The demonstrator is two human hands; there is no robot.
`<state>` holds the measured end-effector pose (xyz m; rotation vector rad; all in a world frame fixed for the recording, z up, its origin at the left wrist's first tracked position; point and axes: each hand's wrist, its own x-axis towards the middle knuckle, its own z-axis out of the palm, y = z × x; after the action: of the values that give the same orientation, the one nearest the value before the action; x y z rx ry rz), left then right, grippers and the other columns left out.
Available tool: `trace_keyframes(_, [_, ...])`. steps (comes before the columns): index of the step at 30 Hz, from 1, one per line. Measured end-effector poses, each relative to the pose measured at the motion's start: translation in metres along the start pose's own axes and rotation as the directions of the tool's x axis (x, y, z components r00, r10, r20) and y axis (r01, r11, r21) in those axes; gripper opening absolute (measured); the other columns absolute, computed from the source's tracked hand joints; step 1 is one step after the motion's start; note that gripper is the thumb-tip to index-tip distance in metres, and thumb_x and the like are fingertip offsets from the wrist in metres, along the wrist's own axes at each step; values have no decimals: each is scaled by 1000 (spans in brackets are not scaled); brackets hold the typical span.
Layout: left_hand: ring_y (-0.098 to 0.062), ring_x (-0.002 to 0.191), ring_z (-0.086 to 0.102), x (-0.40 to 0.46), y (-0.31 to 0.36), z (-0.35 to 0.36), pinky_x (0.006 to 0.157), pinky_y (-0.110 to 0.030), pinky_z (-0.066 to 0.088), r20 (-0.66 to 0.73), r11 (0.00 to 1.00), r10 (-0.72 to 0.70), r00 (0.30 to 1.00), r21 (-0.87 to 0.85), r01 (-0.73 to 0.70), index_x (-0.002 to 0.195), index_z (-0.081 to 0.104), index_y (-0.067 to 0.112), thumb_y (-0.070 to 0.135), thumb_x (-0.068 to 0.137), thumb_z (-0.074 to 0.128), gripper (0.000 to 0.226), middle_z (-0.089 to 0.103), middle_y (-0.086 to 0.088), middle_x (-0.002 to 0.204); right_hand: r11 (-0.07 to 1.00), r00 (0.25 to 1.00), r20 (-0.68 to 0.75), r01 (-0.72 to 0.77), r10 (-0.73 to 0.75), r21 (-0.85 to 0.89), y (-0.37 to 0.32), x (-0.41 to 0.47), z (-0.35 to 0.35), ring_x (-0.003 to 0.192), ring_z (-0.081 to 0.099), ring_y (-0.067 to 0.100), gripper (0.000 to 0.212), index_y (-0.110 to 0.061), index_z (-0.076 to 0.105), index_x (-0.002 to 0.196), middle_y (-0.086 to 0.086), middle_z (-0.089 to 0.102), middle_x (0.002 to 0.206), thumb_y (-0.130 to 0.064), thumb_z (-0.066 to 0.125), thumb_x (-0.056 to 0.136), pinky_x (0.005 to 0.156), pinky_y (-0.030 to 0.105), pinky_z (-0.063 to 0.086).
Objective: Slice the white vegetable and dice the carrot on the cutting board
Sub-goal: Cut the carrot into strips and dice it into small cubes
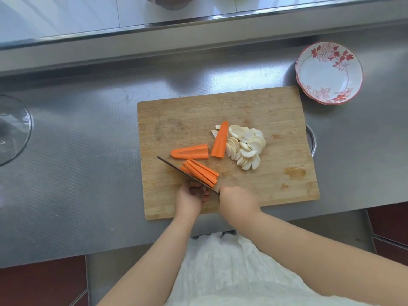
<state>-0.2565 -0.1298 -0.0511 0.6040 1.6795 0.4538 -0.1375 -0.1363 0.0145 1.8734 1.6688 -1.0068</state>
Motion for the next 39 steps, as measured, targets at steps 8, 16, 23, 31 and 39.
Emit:
trace_keyframes(8, [-15, 66, 69, 1, 1, 0, 59, -23, 54, 10, 998, -39, 999, -49, 40, 91, 57, 6, 6, 94, 57, 3, 70, -9, 82, 996, 999, 8, -36, 35, 79, 5, 7, -4, 86, 60, 27, 22, -13, 58, 103, 7, 63, 98, -4, 41, 90, 63, 31, 41])
trace_keyframes(16, [-13, 63, 70, 7, 4, -2, 78, -37, 57, 48, 998, -66, 997, -19, 67, 81, 57, 10, 13, 92, 62, 13, 72, -4, 71, 991, 999, -7, -33, 34, 127, 12, 19, -11, 86, 60, 27, 20, -15, 61, 106, 5, 64, 97, -27, 49, 95, 64, 30, 42])
trace_keyframes(23, [-17, 69, 68, 6, 15, -5, 69, -30, 54, 79, 991, -131, 988, 32, 129, 84, 56, 11, 15, 94, 59, 11, 70, -5, 78, 998, 995, -100, 8, -2, 60, 10, 14, -19, 80, 58, 26, 27, -12, 61, 103, 6, 62, 93, -34, 46, 96, 61, 29, 41])
trace_keyframes(31, [-11, 73, 66, 3, 11, -26, 67, -29, 53, 98, 948, 97, 990, 293, -122, 87, 60, 19, 25, 95, 57, 10, 71, 1, 85, 983, 992, -125, -2, 26, 185, 19, 11, -20, 81, 62, 26, 30, -14, 63, 102, 4, 62, 85, -38, 46, 96, 62, 31, 46])
trace_keyframes(39, [-23, 97, 49, 31, 5, -64, 76, -37, 49, 461, -17, 749, 476, 731, -682, 120, 50, 21, 44, 85, 48, 42, 59, -4, 111, 992, 858, -514, 69, -7, 102, 41, 4, 7, 76, 64, 24, 20, -25, 65, 106, -2, 68, 85, -32, 50, 95, 56, 32, 48])
